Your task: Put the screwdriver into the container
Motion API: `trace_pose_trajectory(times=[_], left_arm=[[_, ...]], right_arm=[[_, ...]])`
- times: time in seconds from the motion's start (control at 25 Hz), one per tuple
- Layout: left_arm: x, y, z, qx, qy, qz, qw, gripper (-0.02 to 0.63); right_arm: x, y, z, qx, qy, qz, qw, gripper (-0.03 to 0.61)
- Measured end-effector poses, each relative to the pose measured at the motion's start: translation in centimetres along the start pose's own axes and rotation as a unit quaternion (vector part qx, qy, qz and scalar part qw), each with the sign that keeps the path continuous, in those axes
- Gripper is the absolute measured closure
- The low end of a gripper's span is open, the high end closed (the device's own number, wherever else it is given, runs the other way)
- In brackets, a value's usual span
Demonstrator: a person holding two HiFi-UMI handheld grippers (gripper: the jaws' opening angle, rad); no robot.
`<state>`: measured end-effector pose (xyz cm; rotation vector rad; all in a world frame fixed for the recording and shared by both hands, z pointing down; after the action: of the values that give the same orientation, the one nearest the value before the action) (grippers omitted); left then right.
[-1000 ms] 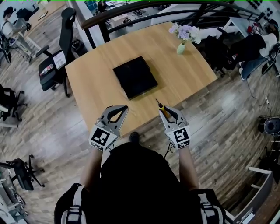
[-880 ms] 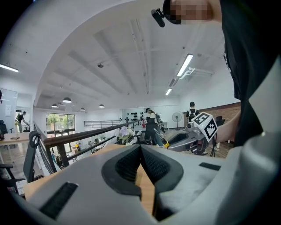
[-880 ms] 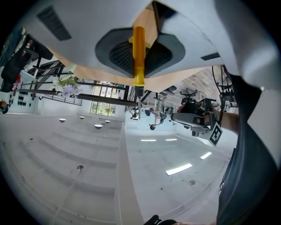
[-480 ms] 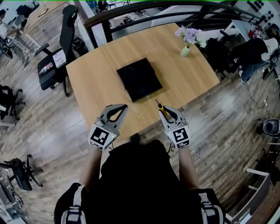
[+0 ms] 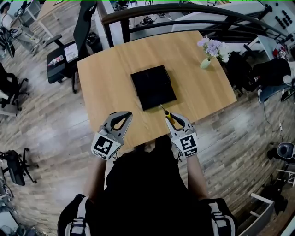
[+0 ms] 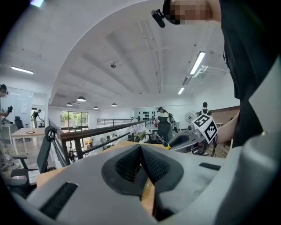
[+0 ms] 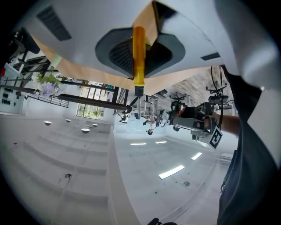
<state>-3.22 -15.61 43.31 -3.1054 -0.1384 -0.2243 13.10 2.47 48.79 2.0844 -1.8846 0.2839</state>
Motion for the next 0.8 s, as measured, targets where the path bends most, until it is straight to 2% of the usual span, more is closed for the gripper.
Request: trace_pose_trajectory(times=[0.48,0.8], left_arm=[[4.2,1.4,2.0,-0.014,-0.015,0.111,0.9936,0.591],[5.6,0.8,1.5,-0.025,0.007,0.178,0.9838,0.591]], right_arm=[[6.0,-7.3,1.5,-0.044,-0.001,0.112,0.993,0.492],[9.2,-10.1,-0.6,-0.059,0.021,0.182,0.981,0.492]])
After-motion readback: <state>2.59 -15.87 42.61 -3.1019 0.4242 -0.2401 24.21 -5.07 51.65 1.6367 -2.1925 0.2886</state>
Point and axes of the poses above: the fingertips, and each gripper's own axes: x forward along the fingers, y to its left, z out of its top, the point moved 7 cm from there along -x, backward along the fingers, and after that the axes turned 3 degrees about -y, right-handed, at the moved point
